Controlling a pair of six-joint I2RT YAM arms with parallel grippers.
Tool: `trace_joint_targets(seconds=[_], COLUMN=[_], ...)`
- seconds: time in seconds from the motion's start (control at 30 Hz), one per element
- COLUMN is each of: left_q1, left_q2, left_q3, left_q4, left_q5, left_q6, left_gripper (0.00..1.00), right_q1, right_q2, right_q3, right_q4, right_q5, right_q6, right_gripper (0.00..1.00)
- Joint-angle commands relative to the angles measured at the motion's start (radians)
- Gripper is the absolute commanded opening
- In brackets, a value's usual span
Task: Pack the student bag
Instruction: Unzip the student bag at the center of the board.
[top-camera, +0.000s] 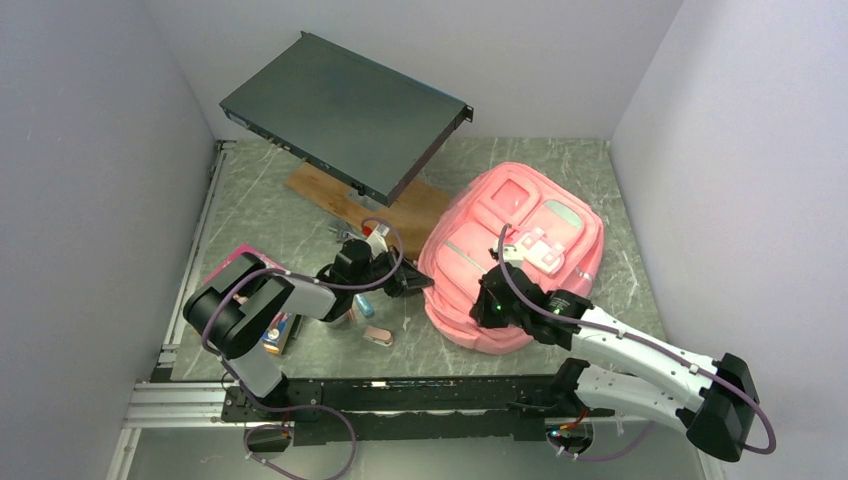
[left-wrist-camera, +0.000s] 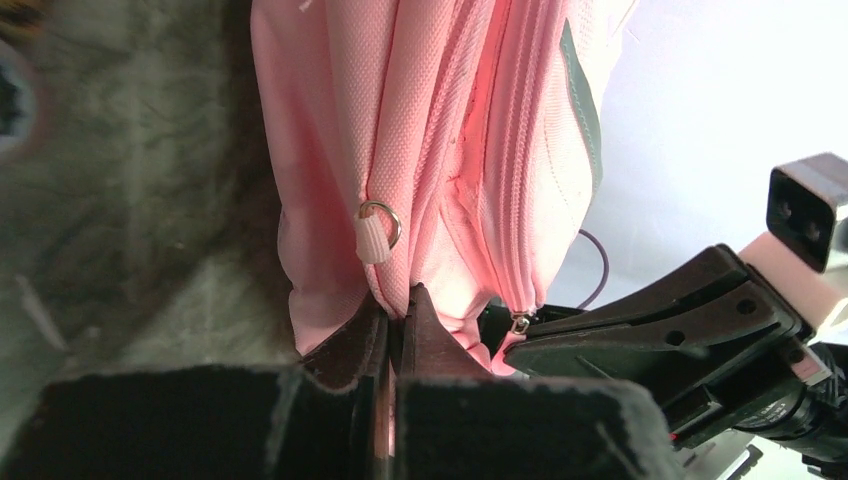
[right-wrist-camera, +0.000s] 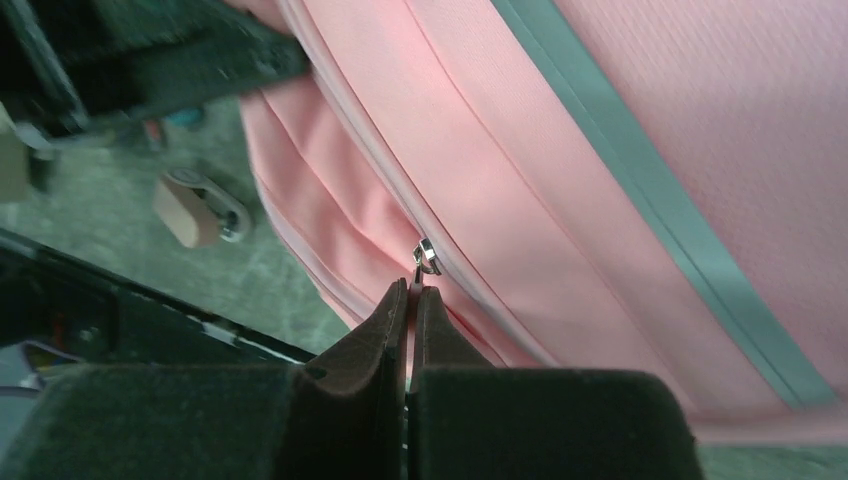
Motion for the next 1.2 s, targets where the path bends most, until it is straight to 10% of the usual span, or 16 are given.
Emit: trace_joint_targets(seconds=[0.0, 0.67, 1.17], left_q1=[-0.083, -0.157, -0.178], left_q2=[0.015, 0.076, -0.139], left_q3=[-0.008, -0.107, -0.066], left_q4=[0.235, 0.443, 0.011], left_q5=[-0.036, -0.078, -0.16], left_q6=[-0.051, -0.13, 0.082], left_gripper=[0.0, 0.0, 0.0], right_q1=[0.011, -0.267, -0.473], right_q2=[0.057, 0.41, 0.497], right_q3=[0.077, 0.318, 0.349], right_q4=[0.29, 0.48, 0.578], right_q5=[-0.109, -0.077, -0.215], right_q6=[0.111, 0.39, 0.314], right_gripper=[0.0, 0.0, 0.14])
